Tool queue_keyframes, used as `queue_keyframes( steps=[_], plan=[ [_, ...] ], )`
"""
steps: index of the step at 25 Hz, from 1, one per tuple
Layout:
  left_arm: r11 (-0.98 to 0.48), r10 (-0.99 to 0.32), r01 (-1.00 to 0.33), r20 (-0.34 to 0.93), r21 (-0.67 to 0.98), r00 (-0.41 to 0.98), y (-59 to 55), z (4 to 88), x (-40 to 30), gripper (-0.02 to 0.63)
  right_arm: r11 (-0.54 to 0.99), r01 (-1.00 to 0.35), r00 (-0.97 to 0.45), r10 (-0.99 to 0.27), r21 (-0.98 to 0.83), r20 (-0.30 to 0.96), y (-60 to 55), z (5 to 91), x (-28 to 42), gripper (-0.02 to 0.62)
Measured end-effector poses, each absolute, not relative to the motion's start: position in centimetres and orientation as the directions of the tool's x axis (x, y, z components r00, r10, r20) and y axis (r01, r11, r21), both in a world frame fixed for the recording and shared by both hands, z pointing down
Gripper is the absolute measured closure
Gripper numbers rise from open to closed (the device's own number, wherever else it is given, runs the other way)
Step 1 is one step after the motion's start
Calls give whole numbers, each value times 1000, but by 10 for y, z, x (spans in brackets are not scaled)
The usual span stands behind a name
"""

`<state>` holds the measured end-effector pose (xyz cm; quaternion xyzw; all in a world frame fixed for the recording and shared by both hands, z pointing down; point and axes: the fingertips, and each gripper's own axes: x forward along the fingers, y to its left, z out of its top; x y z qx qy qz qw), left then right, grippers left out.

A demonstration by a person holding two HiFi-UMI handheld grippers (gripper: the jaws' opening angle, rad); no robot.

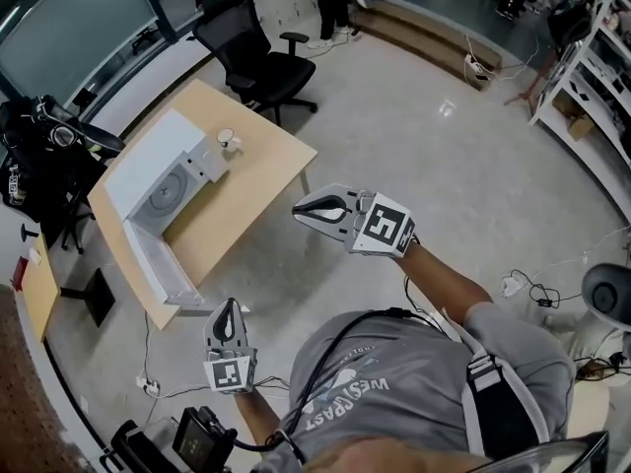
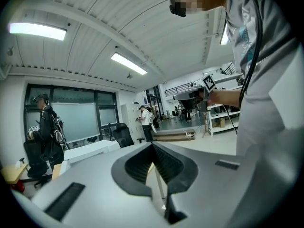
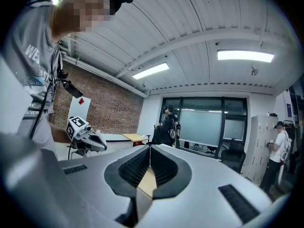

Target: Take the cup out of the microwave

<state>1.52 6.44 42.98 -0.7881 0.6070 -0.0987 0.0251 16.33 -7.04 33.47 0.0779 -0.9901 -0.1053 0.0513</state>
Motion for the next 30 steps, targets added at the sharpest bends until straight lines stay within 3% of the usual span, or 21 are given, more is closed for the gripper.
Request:
queue_keyframes(
  steps=[19,30],
  plan=[
    [-374,-923,-900,180,-222,339,71,427,186,563,957,-223,-966,-242,183,86,-47,367,341,583],
    [-431,-900,-867,190,-250,393,85,424,244,563,952,-272,-956,-284,139,73,-27,389,395,583]
  ],
)
